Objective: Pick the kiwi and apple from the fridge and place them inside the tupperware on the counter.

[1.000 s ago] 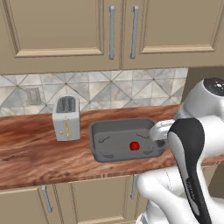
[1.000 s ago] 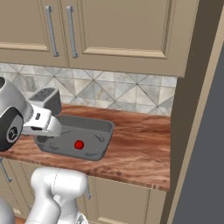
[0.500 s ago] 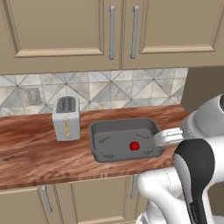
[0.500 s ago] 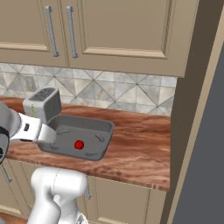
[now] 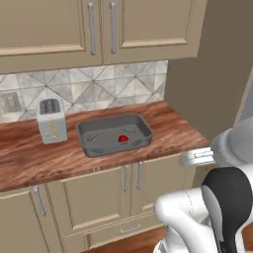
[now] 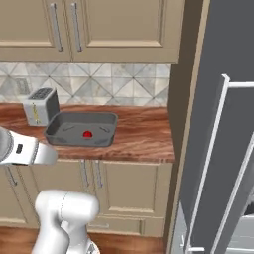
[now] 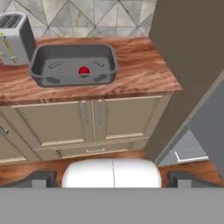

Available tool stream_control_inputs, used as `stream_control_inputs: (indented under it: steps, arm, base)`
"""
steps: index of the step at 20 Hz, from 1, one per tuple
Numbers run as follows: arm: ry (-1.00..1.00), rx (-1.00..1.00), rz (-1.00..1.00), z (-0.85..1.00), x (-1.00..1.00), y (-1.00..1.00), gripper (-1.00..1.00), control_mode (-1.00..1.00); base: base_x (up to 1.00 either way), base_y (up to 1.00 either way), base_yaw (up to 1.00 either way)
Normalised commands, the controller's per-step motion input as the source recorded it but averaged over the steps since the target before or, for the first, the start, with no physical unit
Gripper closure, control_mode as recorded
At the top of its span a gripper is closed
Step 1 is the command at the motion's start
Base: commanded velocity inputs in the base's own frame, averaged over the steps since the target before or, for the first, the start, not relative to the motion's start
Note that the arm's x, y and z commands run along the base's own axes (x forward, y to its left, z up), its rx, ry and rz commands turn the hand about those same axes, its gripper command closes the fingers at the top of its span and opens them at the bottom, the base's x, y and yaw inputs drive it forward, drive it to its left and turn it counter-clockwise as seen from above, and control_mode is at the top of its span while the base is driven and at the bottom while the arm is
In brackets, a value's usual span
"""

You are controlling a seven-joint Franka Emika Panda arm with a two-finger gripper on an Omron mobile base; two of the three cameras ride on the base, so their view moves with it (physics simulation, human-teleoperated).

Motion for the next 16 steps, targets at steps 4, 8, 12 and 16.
stream_control_inputs:
  steps: [4, 8, 12, 16]
  arm:
    - [0.0, 0.0, 0.0, 0.0, 0.0, 0.0, -1.0, 1.0]
    - [0.0, 0.0, 0.0, 0.0, 0.0, 0.0, -1.0, 1.0]
    - [0.0, 0.0, 0.0, 0.0, 0.0, 0.0, -1.0, 1.0]
    - [0.0, 0.0, 0.0, 0.0, 0.0, 0.0, -1.0, 1.0]
  base:
    - [-1.0, 0.15, -0.82]
    - [-1.0, 0.0, -1.0]
    - [-0.51, -0.36, -1.0]
    - [0.07, -0.8, -0.82]
